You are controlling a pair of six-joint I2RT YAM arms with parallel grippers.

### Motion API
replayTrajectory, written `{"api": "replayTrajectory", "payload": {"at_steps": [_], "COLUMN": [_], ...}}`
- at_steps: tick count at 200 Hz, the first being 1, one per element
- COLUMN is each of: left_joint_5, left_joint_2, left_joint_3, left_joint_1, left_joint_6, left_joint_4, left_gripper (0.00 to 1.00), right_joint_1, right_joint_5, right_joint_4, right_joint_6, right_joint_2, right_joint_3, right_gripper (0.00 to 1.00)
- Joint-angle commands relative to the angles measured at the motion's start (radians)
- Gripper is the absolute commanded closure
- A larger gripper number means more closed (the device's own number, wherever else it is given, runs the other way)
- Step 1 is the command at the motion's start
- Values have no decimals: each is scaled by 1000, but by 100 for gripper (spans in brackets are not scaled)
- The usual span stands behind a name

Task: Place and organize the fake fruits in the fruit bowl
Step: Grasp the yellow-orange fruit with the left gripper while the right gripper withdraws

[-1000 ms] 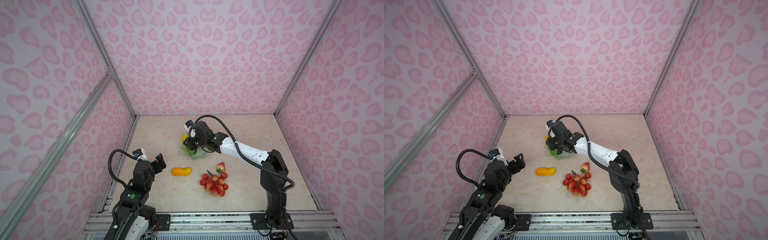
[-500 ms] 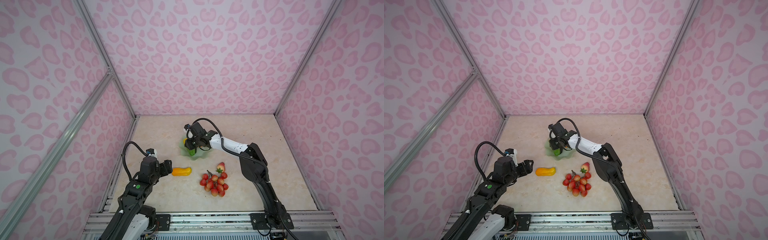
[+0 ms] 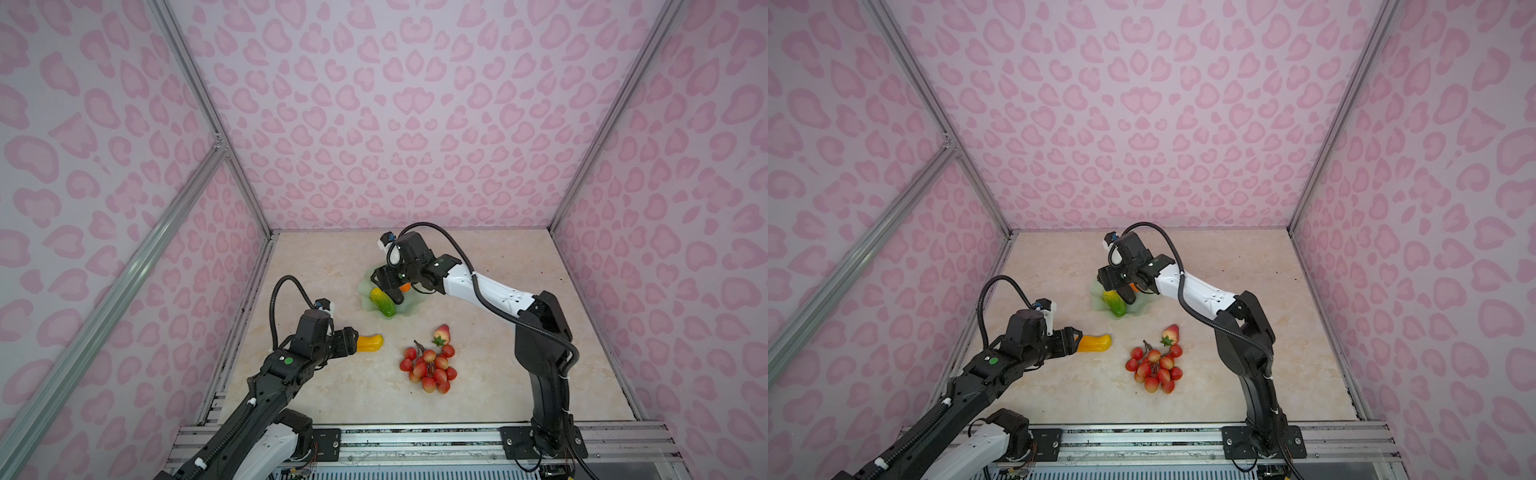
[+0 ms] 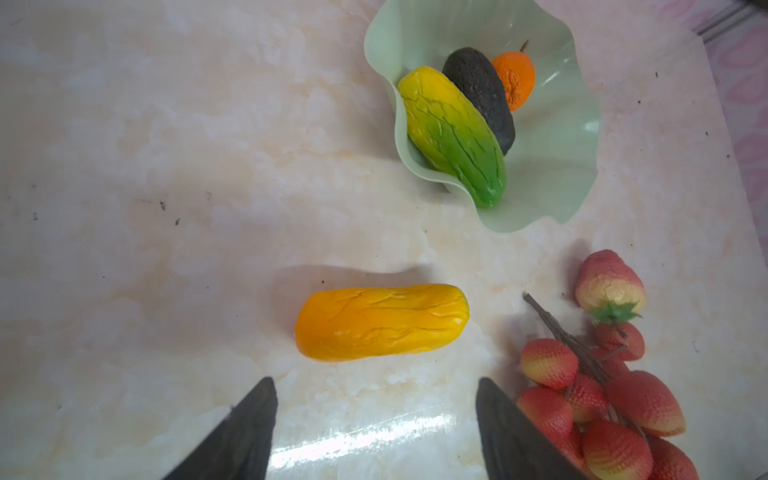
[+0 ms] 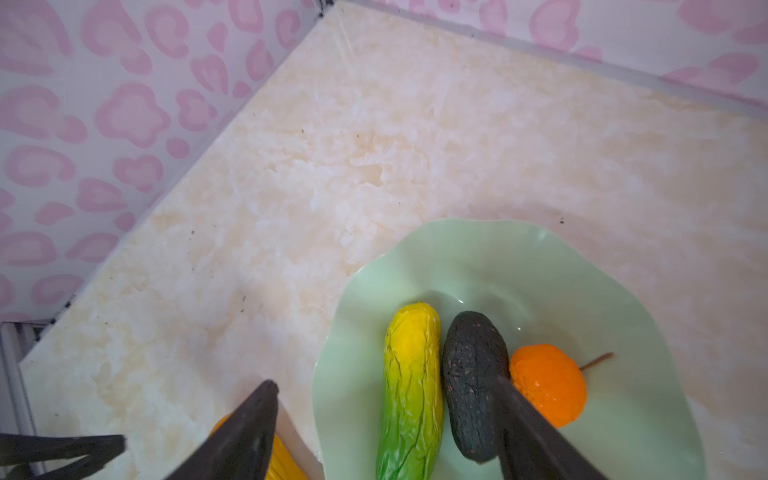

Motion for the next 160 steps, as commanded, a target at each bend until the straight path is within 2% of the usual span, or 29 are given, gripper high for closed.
{"api": "replayTrajectory", "payload": {"at_steps": [1, 27, 45, 77, 116, 160], "left_joint_5": [-62, -130, -190, -298, -352, -323], "left_joint_2": [60, 150, 220, 348, 487, 630], "left_joint_3": [29, 68, 113, 189, 273, 336], "left_joint_1": [-59, -148, -218, -289, -319, -328], "left_joint_6": [35, 50, 59, 101, 176, 231], "left_joint_4": [-19, -25, -44, -105, -167, -184], "left_gripper": [25, 26, 25, 25, 23, 23], "right_joint_1": [-21, -63, -93, -142, -175, -197], "right_joint_5": [18, 36, 47, 44, 44, 65], "right_joint_4": [150, 250, 263, 276, 294, 295], "right_joint_6": [21, 44, 69, 111, 140, 136], "right_joint_2": [-126, -280, -346, -448, -548, -642], "right_joint_3": [-144, -350, -441, -579, -695, -751], "right_gripper": [11, 5, 4, 4, 3, 2]}}
